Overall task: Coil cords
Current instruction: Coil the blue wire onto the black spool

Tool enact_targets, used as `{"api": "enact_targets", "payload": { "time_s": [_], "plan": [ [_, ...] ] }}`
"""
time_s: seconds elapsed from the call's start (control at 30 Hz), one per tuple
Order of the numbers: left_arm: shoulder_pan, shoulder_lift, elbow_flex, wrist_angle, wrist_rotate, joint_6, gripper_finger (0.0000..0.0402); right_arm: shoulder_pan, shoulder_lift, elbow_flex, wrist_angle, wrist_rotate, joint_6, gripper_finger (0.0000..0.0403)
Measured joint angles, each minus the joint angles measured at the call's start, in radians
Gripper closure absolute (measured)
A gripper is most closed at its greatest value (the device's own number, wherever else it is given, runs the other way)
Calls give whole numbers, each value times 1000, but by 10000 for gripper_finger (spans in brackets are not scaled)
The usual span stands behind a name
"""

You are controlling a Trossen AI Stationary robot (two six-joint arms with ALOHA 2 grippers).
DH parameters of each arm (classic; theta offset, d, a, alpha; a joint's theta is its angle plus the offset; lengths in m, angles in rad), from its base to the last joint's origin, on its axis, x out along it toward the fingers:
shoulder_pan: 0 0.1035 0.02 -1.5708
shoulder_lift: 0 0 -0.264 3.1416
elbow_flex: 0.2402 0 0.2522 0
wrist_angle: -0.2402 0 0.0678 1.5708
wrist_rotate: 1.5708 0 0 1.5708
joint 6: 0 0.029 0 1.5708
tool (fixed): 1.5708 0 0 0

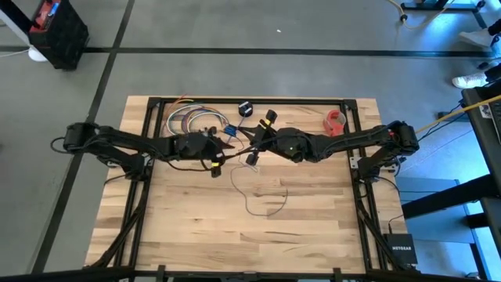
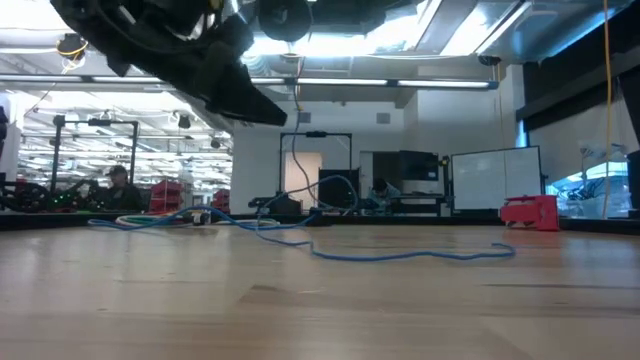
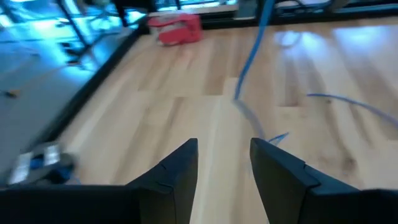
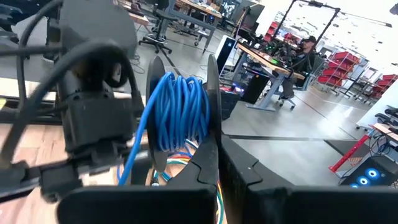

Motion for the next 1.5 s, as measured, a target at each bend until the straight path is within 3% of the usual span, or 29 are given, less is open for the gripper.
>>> {"api": "enact_targets", "payload": {
  "time_s": [0.13,0.43,0.63,0.83,1.0,1.17,1.3,1.5],
  "plan": [
    [9,82,0,93,121,-24,260,0,0,0,-1,0,0,400],
    [22,163,0,175,142,-41,264,0,0,0,-1,0,-23,400],
    [22,154,0,177,144,-40,309,0,0,0,-1,0,-23,400],
    [22,154,0,175,146,-21,385,0,0,0,0,0,-23,400],
    [24,154,0,193,102,-12,398,0,0,0,11,-18,-22,400],
    [66,154,0,119,8,7,400,11,0,0,19,-52,-17,400],
    [106,130,1,36,-10,14,400,28,-1,0,9,-42,-26,400],
    [122,-20,1,-117,-16,38,401,42,-16,0,-20,-46,-23,400]
  ]
}}
